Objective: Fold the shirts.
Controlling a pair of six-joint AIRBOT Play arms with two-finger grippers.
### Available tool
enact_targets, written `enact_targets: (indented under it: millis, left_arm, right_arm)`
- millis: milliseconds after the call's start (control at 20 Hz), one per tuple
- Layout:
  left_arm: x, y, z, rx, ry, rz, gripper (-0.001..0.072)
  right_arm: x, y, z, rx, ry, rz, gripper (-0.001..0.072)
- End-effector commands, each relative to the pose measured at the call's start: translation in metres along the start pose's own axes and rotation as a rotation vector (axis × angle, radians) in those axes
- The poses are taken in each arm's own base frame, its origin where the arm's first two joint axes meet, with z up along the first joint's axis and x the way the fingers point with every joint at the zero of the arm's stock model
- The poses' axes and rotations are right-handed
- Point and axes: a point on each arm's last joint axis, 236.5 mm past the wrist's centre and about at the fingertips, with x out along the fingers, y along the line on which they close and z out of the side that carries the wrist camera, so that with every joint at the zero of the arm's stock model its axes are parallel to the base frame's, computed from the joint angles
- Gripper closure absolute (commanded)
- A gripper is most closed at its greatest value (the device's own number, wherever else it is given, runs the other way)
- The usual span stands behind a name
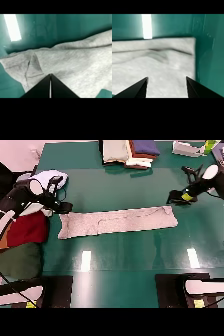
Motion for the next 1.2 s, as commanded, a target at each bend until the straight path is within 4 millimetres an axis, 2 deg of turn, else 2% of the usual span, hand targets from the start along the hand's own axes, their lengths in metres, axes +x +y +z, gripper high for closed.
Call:
enact_targets:
  millis: [0,50,200,400,500,550,650,750,900,1000,1150]
  left_arm:
    - [-0.006,-0.023,0.002,-0.033,-0.003,-0.091,0.0681]
    - [-0.007,-0.029,0.004,-0.046,-0.011,-0.119,0.0682]
    - [-0.007,-0.038,0.009,-0.065,-0.029,-0.156,0.0682]
    - [-0.007,-0.039,0.007,-0.066,-0.020,-0.159,0.0682]
    - [-0.008,-0.039,0.007,-0.068,-0.020,-0.160,0.0682]
    - [-0.008,-0.040,0.007,-0.072,-0.021,-0.167,0.0683]
    - [-0.007,-0.050,0.009,-0.061,-0.030,-0.182,0.0682]
    - [-0.004,-0.072,0.012,-0.011,-0.055,-0.195,0.0683]
    - [0.005,-0.125,0.025,0.052,-0.139,-0.232,0.0684]
    - [0.017,-0.163,0.025,0.099,-0.139,-0.265,0.0684]
    - [0.049,-0.212,0.015,0.181,-0.076,-0.298,0.0684]
  right_arm:
    - [0.012,-0.042,-0.032,0.118,0.063,0.005,0.0156]
    - [0.020,-0.048,-0.040,0.154,0.073,0.020,0.0157]
    - [0.042,-0.046,-0.048,0.174,0.086,0.049,0.0159]
    - [0.073,-0.029,-0.055,0.130,0.161,0.054,0.0164]
    - [0.079,-0.018,-0.055,0.096,0.166,0.053,0.0232]
    - [0.080,-0.015,-0.053,0.083,0.160,0.049,0.0341]
    - [0.076,-0.013,-0.051,0.069,0.143,0.046,0.0670]
    - [0.061,-0.010,-0.046,0.054,0.104,0.043,0.0701]
    - [0.020,0.002,-0.047,0.023,0.049,0.050,0.0702]
    - [-0.016,0.017,-0.048,-0.023,0.009,0.058,0.0702]
    - [-0.078,0.056,-0.043,-0.101,-0.094,0.084,0.0703]
